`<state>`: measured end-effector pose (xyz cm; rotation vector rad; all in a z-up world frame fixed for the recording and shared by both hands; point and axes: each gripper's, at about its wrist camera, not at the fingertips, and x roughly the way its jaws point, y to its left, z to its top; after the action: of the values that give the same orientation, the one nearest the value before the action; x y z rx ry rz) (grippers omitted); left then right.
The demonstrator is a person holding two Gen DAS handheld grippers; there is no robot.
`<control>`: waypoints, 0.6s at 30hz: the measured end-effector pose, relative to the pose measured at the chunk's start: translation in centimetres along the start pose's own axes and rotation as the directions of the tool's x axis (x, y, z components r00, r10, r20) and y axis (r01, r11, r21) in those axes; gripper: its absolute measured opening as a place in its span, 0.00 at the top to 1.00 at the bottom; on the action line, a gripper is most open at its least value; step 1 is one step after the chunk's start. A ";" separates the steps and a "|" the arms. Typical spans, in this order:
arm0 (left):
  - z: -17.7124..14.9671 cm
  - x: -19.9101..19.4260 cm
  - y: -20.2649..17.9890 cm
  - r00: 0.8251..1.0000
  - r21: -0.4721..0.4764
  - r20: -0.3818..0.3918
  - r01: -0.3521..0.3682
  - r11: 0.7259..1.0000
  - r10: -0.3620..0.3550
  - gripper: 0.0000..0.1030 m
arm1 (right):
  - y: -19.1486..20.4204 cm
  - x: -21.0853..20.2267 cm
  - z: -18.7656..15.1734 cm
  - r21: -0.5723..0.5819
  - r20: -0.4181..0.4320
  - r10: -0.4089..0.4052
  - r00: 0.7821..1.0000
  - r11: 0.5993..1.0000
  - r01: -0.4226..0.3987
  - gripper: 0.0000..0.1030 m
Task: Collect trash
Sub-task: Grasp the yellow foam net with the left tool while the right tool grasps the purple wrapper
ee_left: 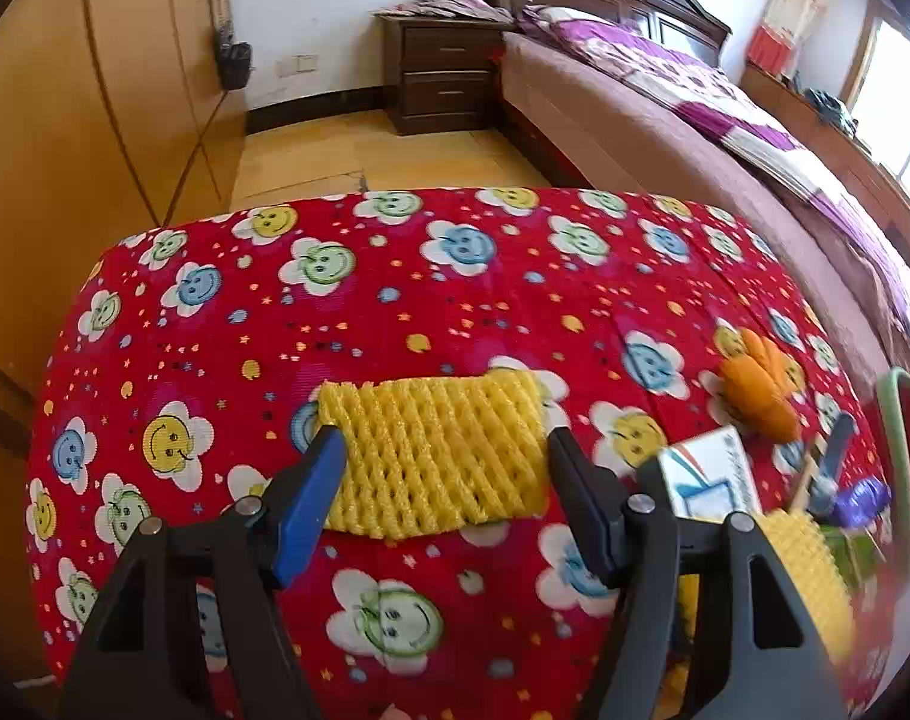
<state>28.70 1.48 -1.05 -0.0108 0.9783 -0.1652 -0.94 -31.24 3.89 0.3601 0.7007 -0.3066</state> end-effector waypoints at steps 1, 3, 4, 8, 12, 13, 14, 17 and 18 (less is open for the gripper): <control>-0.1 0.0 -0.1 1.000 0.005 0.011 -0.008 1.000 0.008 0.33 | 0.3 0.3 0.2 -0.006 -0.002 0.004 1.000 1.000 -0.004 0.28; -0.3 0.1 -0.4 1.000 0.027 0.017 -0.017 0.999 0.017 0.33 | 1.1 0.9 0.7 -0.018 -0.006 0.016 1.000 1.000 -0.016 0.28; -0.3 0.1 -0.5 0.999 0.034 0.020 -0.029 0.999 0.028 0.33 | 1.4 1.2 0.9 -0.022 -0.007 0.025 1.000 0.999 -0.025 0.28; -0.4 0.3 -0.8 0.996 0.043 0.040 -0.079 0.996 0.077 0.33 | 2.9 2.3 1.6 -0.040 -0.022 0.071 0.997 0.997 -0.072 0.28; -0.3 0.3 -0.1 0.994 0.002 0.055 -0.099 0.995 0.099 0.39 | 4.2 3.5 1.9 -0.064 -0.046 0.098 0.994 0.993 -0.101 0.28; -0.2 0.1 0.1 0.994 -0.009 0.061 -0.091 0.996 0.091 0.46 | 4.5 3.8 1.9 -0.070 -0.051 0.103 0.993 0.992 -0.106 0.28; -0.2 -0.1 0.3 0.994 -0.018 0.067 -0.080 0.997 0.081 0.55 | 4.8 4.1 2.0 -0.076 -0.058 0.107 0.993 0.991 -0.111 0.28; -0.2 -0.8 0.8 0.996 -0.033 0.074 -0.049 0.998 0.051 0.76 | 5.6 5.3 2.2 -0.090 -0.086 0.122 0.989 0.987 -0.130 0.28; -0.3 -1.0 0.9 0.996 -0.038 0.076 -0.037 0.999 0.040 0.79 | 6.0 5.8 2.3 -0.094 -0.095 0.129 0.987 0.986 -0.138 0.28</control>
<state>28.02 2.56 -0.51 -0.0318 0.9038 -0.1108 6.86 -27.73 2.93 0.3245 0.7721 -0.1285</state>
